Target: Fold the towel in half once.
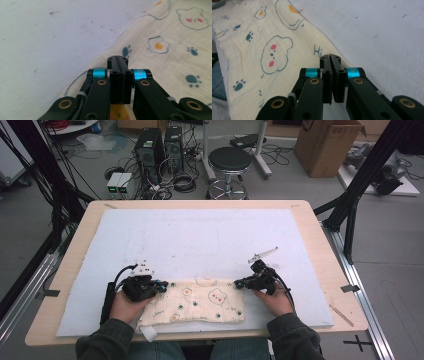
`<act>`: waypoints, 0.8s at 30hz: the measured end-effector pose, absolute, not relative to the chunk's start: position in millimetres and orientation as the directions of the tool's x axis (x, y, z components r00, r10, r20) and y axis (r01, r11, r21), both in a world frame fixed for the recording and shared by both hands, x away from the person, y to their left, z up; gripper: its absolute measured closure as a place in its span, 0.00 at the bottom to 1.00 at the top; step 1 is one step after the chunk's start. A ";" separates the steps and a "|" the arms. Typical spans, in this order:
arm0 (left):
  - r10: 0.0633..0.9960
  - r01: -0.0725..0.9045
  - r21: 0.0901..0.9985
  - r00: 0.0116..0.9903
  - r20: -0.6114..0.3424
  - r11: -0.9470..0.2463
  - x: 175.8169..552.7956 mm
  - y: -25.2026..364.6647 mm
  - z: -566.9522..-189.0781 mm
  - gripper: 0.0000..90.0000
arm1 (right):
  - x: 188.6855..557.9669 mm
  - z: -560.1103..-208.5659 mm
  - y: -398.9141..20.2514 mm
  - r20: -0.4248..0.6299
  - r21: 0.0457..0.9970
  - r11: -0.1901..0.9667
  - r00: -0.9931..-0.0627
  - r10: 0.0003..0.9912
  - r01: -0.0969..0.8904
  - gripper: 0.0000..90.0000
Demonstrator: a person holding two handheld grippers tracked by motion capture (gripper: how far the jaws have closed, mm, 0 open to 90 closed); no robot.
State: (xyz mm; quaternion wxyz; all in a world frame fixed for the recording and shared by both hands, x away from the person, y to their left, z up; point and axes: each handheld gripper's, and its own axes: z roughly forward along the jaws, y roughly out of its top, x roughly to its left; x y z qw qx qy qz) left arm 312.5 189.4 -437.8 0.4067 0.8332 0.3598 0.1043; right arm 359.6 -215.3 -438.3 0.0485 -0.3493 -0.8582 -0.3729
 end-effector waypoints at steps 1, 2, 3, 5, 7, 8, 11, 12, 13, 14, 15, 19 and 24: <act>0.695 0.525 0.747 0.709 -0.118 -0.409 312.8 192.8 -438.9 0.99 | 359.6 -438.4 -215.4 0.343 0.607 0.478 -0.752 0.563 0.635 0.98; 0.698 0.531 0.744 0.705 -0.123 -0.406 313.2 196.6 -440.2 0.98 | 359.6 -438.3 -215.4 0.343 0.606 0.478 -0.751 0.563 0.635 0.98; 0.702 0.538 0.745 0.700 -0.133 -0.395 313.3 200.2 -440.8 0.99 | 359.7 -438.4 -215.4 0.342 0.607 0.479 -0.752 0.563 0.634 0.99; 0.716 0.545 0.747 0.686 -0.134 -0.382 313.0 205.0 -441.0 0.99 | 359.4 -438.3 -215.5 0.341 0.607 0.480 -0.753 0.563 0.634 0.99; 0.720 0.551 0.746 0.679 -0.142 -0.374 312.9 209.5 -441.3 0.99 | 359.3 -438.7 -215.7 0.338 0.611 0.479 -0.755 0.562 0.631 0.99; 0.722 0.553 0.747 0.677 -0.144 -0.370 312.7 211.0 -441.6 0.99 | 358.9 -438.6 -215.8 0.342 0.607 0.478 -0.752 0.563 0.634 0.99; 0.725 0.553 0.748 0.674 -0.142 -0.368 311.9 213.3 -441.8 0.99 | 358.8 -438.9 -215.9 0.341 0.610 0.476 -0.753 0.564 0.633 0.99; 0.727 0.552 0.751 0.671 -0.144 -0.361 311.7 213.3 -442.3 0.99 | 358.7 -438.9 -215.9 0.340 0.610 0.477 -0.753 0.564 0.633 0.99; 0.725 0.552 0.748 0.674 -0.141 -0.367 311.9 214.1 -442.1 0.99 | 358.8 -439.1 -216.1 0.340 0.612 0.476 -0.753 0.563 0.632 0.99; 0.725 0.555 0.748 0.673 -0.146 -0.364 312.0 214.3 -442.1 0.99 | 359.1 -439.4 -216.3 0.337 0.616 0.476 -0.756 0.562 0.628 0.99; 0.725 0.553 0.748 0.674 -0.142 -0.368 311.8 214.3 -441.9 0.99 | 358.9 -439.3 -216.4 0.338 0.614 0.476 -0.755 0.562 0.629 0.99; 0.701 0.533 0.770 0.694 -0.161 -0.351 308.6 214.9 -437.9 0.97 | 357.3 -437.8 -215.5 0.339 0.618 0.476 -0.758 0.557 0.626 0.98; 0.685 0.488 0.805 0.714 -0.147 -0.336 307.7 207.7 -430.7 0.97 | 354.2 -423.8 -202.7 0.324 0.670 0.465 -0.792 0.518 0.578 0.98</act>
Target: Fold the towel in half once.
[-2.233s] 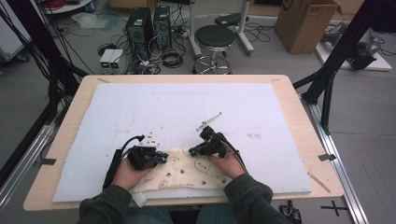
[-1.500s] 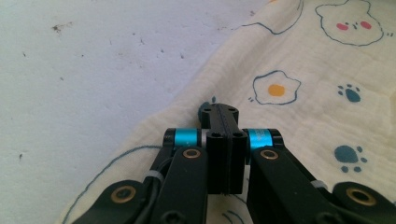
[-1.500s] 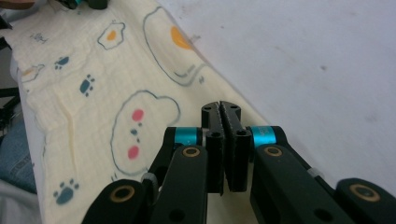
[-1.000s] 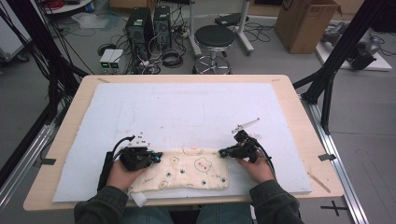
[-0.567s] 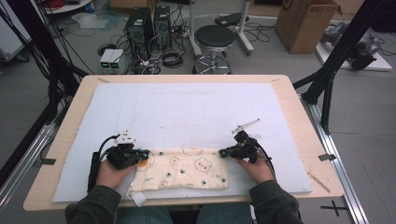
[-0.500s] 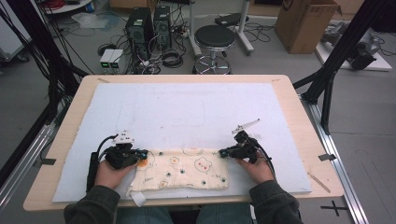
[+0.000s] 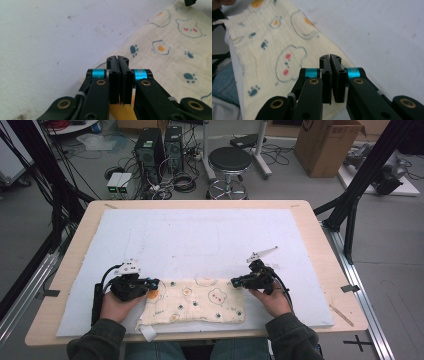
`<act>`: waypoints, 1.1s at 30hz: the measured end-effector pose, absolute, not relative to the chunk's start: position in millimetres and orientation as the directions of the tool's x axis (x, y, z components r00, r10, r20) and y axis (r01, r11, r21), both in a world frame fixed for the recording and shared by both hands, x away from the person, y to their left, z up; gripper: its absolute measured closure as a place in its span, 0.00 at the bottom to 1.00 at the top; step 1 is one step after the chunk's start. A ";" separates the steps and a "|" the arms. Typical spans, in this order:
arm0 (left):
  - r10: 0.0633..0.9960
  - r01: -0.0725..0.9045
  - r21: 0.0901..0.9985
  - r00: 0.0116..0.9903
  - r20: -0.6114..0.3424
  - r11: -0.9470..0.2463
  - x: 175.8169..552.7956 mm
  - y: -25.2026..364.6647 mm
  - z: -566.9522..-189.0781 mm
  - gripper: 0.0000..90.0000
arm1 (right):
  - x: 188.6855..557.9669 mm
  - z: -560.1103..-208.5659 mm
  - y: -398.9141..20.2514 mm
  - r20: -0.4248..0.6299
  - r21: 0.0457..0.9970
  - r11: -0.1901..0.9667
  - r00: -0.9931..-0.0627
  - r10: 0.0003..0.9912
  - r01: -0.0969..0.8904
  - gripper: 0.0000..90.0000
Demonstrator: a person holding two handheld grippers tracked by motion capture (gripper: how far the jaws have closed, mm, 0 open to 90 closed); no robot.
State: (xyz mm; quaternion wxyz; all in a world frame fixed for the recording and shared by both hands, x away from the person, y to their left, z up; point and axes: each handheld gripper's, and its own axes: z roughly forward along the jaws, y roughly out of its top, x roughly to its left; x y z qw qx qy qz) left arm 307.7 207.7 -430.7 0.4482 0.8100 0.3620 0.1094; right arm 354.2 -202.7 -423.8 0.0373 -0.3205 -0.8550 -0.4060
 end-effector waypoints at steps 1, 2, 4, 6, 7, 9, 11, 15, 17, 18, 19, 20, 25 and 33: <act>0.686 0.491 0.801 0.713 -0.143 -0.344 308.9 206.8 -431.3 0.97 | 354.4 -422.5 -199.6 0.324 0.672 0.467 -0.795 0.512 0.575 0.98; 0.689 0.493 0.799 0.711 -0.141 -0.344 310.1 206.3 -432.3 0.97 | 355.2 -421.9 -195.8 0.317 0.675 0.471 -0.800 0.509 0.568 0.98; 0.709 0.512 0.785 0.692 -0.136 -0.349 313.1 207.3 -434.8 0.97 | 357.7 -423.5 -190.0 0.315 0.668 0.481 -0.801 0.510 0.569 0.98; 0.723 0.527 0.773 0.678 -0.131 -0.353 315.2 208.7 -437.3 0.97 | 361.3 -428.3 -187.0 0.308 0.653 0.498 -0.801 0.513 0.570 0.98; 0.726 0.535 0.763 0.675 -0.128 -0.363 316.4 209.5 -438.8 0.97 | 363.1 -430.7 -186.6 0.308 0.642 0.507 -0.799 0.516 0.575 0.98; 0.730 0.545 0.754 0.671 -0.129 -0.368 317.7 210.0 -442.1 0.98 | 365.1 -433.6 -187.1 0.297 0.625 0.522 -0.796 0.528 0.580 0.98; 0.730 0.548 0.755 0.670 -0.137 -0.360 318.3 210.9 -442.5 0.98 | 365.6 -435.5 -190.8 0.300 0.622 0.514 -0.786 0.540 0.590 0.98; 0.729 0.540 0.757 0.673 -0.126 -0.367 317.3 211.0 -442.9 0.98 | 365.7 -438.1 -201.1 0.323 0.623 0.488 -0.769 0.552 0.612 0.98; 0.729 0.541 0.760 0.672 -0.133 -0.360 317.3 211.3 -443.5 0.98 | 365.0 -438.7 -208.6 0.322 0.626 0.480 -0.764 0.558 0.614 0.98; 0.728 0.540 0.759 0.673 -0.131 -0.363 317.4 211.6 -443.4 0.98 | 364.7 -438.7 -211.3 0.323 0.626 0.478 -0.762 0.561 0.617 0.98; 0.728 0.540 0.759 0.673 -0.131 -0.363 317.3 211.6 -443.5 0.98 | 364.2 -438.8 -214.8 0.325 0.626 0.474 -0.760 0.563 0.619 0.98; 0.729 0.540 0.761 0.672 -0.133 -0.359 317.1 211.4 -443.7 0.98 | 363.6 -439.0 -217.8 0.328 0.627 0.467 -0.756 0.567 0.623 0.98; 0.728 0.542 0.761 0.671 -0.137 -0.356 317.0 211.9 -444.1 0.98 | 360.7 -439.5 -223.8 0.325 0.637 0.457 -0.754 0.571 0.620 0.98; 0.725 0.531 0.767 0.677 -0.129 -0.360 316.4 212.3 -444.7 0.98 | 358.8 -439.6 -224.4 0.314 0.644 0.459 -0.758 0.571 0.613 0.98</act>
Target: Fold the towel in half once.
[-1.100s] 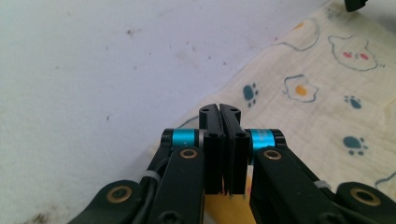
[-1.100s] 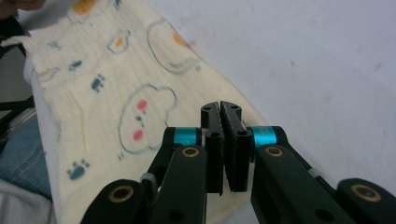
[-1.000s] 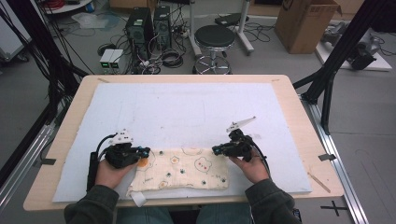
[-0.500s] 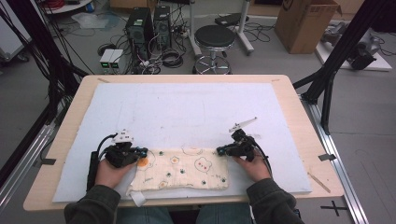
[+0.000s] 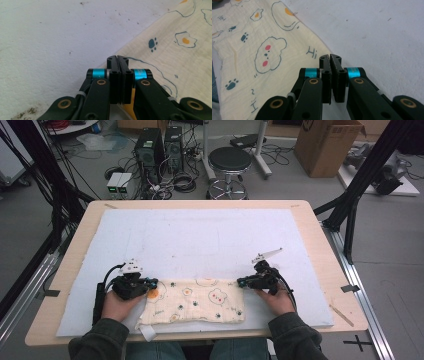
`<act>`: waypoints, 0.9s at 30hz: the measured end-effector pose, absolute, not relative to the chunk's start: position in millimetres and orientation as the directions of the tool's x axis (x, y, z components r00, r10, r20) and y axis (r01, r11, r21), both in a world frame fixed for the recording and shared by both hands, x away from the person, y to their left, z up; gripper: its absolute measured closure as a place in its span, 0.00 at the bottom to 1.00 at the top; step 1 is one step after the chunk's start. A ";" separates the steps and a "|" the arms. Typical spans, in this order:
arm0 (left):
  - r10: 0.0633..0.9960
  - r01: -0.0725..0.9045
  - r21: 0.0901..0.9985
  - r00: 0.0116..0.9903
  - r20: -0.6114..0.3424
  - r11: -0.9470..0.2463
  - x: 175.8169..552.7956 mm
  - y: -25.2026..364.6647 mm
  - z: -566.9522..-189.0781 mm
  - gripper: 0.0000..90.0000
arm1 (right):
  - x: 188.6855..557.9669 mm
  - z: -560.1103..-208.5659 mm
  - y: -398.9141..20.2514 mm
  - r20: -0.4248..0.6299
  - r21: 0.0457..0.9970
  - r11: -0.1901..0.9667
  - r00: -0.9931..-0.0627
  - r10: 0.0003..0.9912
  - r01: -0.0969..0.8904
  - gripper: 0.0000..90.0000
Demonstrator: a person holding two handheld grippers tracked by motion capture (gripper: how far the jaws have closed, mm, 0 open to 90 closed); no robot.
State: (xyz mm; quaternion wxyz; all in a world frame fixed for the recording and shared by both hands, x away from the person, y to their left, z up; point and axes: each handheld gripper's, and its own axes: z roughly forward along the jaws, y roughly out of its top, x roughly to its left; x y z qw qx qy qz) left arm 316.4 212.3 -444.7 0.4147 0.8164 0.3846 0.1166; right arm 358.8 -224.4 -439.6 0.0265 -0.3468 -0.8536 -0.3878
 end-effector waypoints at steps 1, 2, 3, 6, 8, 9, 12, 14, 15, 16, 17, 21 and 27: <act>0.724 0.530 0.767 0.678 -0.127 -0.361 316.4 212.3 -444.8 0.98 | 358.5 -439.6 -224.5 0.314 0.643 0.457 -0.757 0.573 0.614 0.98; 0.723 0.530 0.767 0.678 -0.129 -0.360 316.5 212.3 -444.8 0.98 | 358.4 -439.9 -224.6 0.309 0.646 0.459 -0.759 0.574 0.610 0.98; 0.723 0.531 0.766 0.679 -0.129 -0.362 316.6 212.6 -444.8 0.98 | 358.2 -439.9 -224.5 0.306 0.648 0.460 -0.760 0.573 0.607 0.98; 0.723 0.531 0.768 0.678 -0.131 -0.359 317.0 213.0 -445.0 0.98 | 357.0 -439.8 -224.7 0.310 0.645 0.456 -0.756 0.576 0.613 0.98; 0.722 0.530 0.768 0.680 -0.130 -0.360 316.7 212.7 -445.0 0.98 | 356.7 -441.0 -225.3 0.300 0.658 0.454 -0.762 0.574 0.601 0.98; 0.722 0.530 0.767 0.680 -0.129 -0.362 316.7 212.7 -444.9 0.98 | 356.6 -441.0 -225.5 0.302 0.658 0.453 -0.762 0.573 0.601 0.97; 0.722 0.530 0.767 0.680 -0.128 -0.363 316.6 212.7 -444.8 0.98 | 355.7 -440.7 -224.6 0.293 0.659 0.456 -0.763 0.576 0.597 0.97; 0.722 0.527 0.766 0.681 -0.122 -0.367 316.3 212.4 -444.7 0.98 | 354.7 -440.2 -223.8 0.287 0.658 0.462 -0.765 0.577 0.595 0.96; 0.724 0.525 0.767 0.680 -0.118 -0.369 316.1 212.1 -444.7 0.98 | 354.3 -440.2 -223.5 0.287 0.659 0.461 -0.765 0.576 0.594 0.96; 0.724 0.525 0.766 0.680 -0.116 -0.371 316.0 212.1 -444.5 0.98 | 354.4 -440.3 -223.4 0.282 0.663 0.463 -0.769 0.574 0.589 0.95; 0.725 0.526 0.766 0.679 -0.118 -0.368 315.7 211.9 -444.4 0.98 | 354.3 -440.3 -223.5 0.283 0.663 0.463 -0.770 0.572 0.588 0.94; 0.723 0.523 0.768 0.681 -0.116 -0.370 315.1 211.5 -444.1 0.96 | 353.4 -440.2 -222.8 0.282 0.666 0.461 -0.770 0.572 0.586 0.91; 0.716 0.506 0.778 0.690 -0.105 -0.374 311.7 211.0 -439.9 0.88 | 352.7 -439.2 -221.9 0.287 0.668 0.459 -0.773 0.566 0.585 0.86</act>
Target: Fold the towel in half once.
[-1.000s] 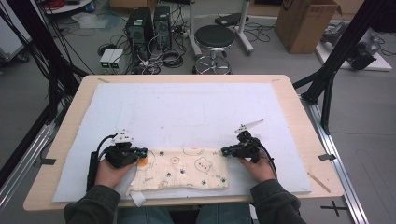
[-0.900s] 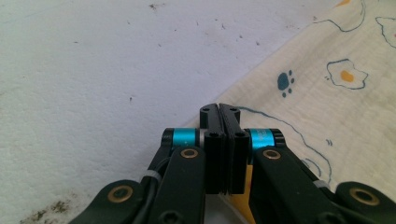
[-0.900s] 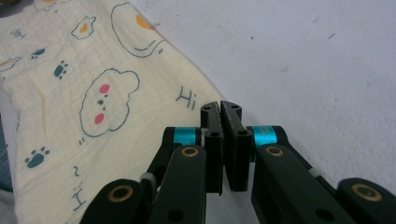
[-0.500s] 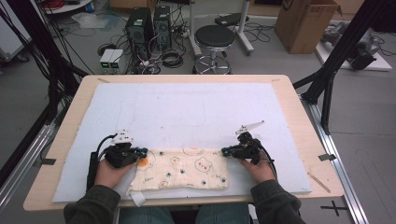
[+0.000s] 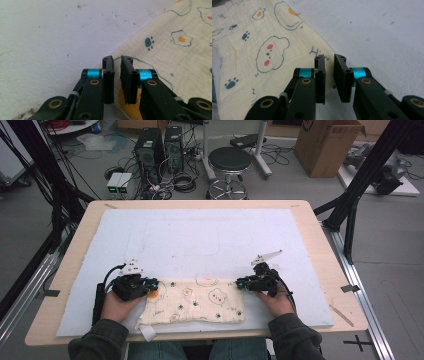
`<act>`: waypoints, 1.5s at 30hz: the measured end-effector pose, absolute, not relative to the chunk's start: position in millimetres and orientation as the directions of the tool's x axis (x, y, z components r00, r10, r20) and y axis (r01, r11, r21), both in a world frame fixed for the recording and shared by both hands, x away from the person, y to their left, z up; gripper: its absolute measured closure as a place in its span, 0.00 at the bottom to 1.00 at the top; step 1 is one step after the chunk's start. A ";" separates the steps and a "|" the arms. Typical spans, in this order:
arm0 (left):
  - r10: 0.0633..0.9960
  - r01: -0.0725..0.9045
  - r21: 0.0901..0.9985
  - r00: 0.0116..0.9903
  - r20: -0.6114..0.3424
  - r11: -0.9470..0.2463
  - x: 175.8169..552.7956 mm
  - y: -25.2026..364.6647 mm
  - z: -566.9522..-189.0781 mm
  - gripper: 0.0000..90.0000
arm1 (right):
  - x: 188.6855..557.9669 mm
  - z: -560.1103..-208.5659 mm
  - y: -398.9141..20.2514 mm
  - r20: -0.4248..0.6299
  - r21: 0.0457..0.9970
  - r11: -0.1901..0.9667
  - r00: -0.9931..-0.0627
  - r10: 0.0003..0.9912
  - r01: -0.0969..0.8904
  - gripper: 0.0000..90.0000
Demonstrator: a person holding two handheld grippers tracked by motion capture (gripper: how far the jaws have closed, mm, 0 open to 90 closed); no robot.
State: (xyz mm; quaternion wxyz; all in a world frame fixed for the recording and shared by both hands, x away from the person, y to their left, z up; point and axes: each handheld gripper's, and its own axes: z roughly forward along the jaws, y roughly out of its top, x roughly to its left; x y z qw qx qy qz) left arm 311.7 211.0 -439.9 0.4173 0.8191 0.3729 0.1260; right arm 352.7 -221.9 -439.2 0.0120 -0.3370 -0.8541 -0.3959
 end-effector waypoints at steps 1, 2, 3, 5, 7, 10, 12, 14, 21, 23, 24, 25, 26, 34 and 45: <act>0.715 0.502 0.783 0.691 -0.109 -0.366 311.3 211.1 -438.8 0.87 | 352.4 -438.8 -221.6 0.281 0.675 0.462 -0.779 0.561 0.576 0.85; 0.715 0.497 0.789 0.691 -0.109 -0.360 310.8 211.3 -437.5 0.86 | 351.6 -437.8 -221.2 0.272 0.681 0.464 -0.784 0.558 0.566 0.84; 0.710 0.491 0.795 0.695 -0.111 -0.357 310.4 211.6 -435.8 0.84 | 350.9 -437.0 -220.9 0.271 0.690 0.458 -0.787 0.555 0.561 0.83; 0.705 0.482 0.803 0.700 -0.113 -0.350 309.1 211.8 -432.6 0.83 | 350.3 -434.7 -221.2 0.277 0.702 0.445 -0.789 0.548 0.556 0.81; 0.700 0.472 0.810 0.706 -0.111 -0.348 307.6 211.2 -429.6 0.81 | 350.0 -432.0 -221.6 0.277 0.719 0.431 -0.793 0.542 0.546 0.79; 0.691 0.461 0.815 0.715 -0.106 -0.351 306.5 210.4 -428.0 0.78 | 349.1 -427.3 -220.8 0.277 0.740 0.412 -0.799 0.534 0.532 0.75; 0.688 0.456 0.821 0.718 -0.110 -0.345 306.5 211.1 -427.5 0.76 | 348.1 -424.6 -219.1 0.268 0.749 0.406 -0.801 0.536 0.523 0.73; 0.690 0.456 0.825 0.715 -0.116 -0.334 306.4 212.6 -426.3 0.74 | 348.0 -423.1 -217.9 0.255 0.757 0.407 -0.806 0.535 0.510 0.71; 0.704 0.450 0.837 0.700 -0.116 -0.310 307.8 217.6 -421.3 0.71 | 349.1 -420.8 -213.2 0.236 0.761 0.414 -0.807 0.541 0.500 0.67; 0.710 0.453 0.838 0.695 -0.117 -0.305 308.6 219.5 -420.3 0.68 | 349.9 -420.4 -212.4 0.226 0.764 0.417 -0.810 0.541 0.492 0.66; 0.712 0.455 0.838 0.691 -0.120 -0.300 309.0 220.6 -420.2 0.66 | 350.5 -420.5 -212.6 0.224 0.765 0.419 -0.812 0.539 0.489 0.65; 0.713 0.455 0.840 0.690 -0.122 -0.296 309.4 221.3 -420.2 0.65 | 351.0 -420.6 -212.9 0.223 0.765 0.416 -0.809 0.543 0.491 0.64; 0.713 0.454 0.839 0.691 -0.120 -0.299 309.7 222.2 -420.0 0.65 | 351.8 -420.9 -213.2 0.221 0.768 0.415 -0.810 0.543 0.488 0.63; 0.724 0.461 0.844 0.677 -0.135 -0.275 310.6 224.4 -418.1 0.56 | 353.8 -416.9 -215.5 0.209 0.786 0.394 -0.804 0.556 0.476 0.58; 0.729 0.455 0.850 0.672 -0.132 -0.266 311.4 226.1 -415.7 0.48 | 355.3 -417.6 -215.8 0.220 0.778 0.394 -0.800 0.559 0.489 0.52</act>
